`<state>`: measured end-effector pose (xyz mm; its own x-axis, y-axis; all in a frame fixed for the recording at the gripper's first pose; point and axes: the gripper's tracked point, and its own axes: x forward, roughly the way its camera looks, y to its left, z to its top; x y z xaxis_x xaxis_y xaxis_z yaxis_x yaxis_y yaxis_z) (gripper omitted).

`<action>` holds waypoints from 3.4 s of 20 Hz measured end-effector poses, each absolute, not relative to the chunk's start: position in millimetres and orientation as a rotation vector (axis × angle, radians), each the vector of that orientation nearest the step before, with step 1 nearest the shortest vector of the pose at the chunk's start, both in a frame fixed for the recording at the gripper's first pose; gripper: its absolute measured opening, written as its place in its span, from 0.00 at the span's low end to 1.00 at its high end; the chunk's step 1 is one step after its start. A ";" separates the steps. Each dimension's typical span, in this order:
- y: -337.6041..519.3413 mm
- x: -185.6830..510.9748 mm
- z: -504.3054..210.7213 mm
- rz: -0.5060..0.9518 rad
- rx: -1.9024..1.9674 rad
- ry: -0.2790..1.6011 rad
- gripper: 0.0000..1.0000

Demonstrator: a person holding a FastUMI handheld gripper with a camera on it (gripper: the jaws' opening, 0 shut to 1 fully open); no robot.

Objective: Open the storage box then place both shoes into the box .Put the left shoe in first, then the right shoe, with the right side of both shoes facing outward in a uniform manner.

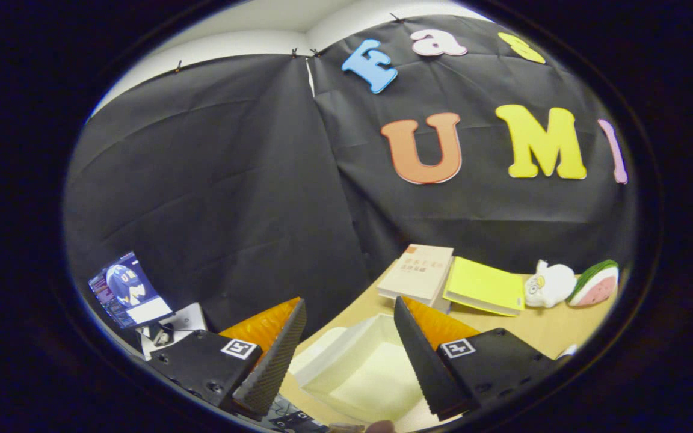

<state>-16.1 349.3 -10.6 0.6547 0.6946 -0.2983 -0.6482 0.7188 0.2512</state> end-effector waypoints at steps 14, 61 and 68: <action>76.0 3.6 -68.9 0.305 0.063 0.402 0.97; 82.8 14.1 -324.3 0.346 0.385 1.169 0.06; 127.8 6.8 -219.9 0.385 0.394 1.039 0.06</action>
<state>6.8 127.8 -219.9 0.4539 0.4842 -0.7480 -0.1203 0.8651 0.4870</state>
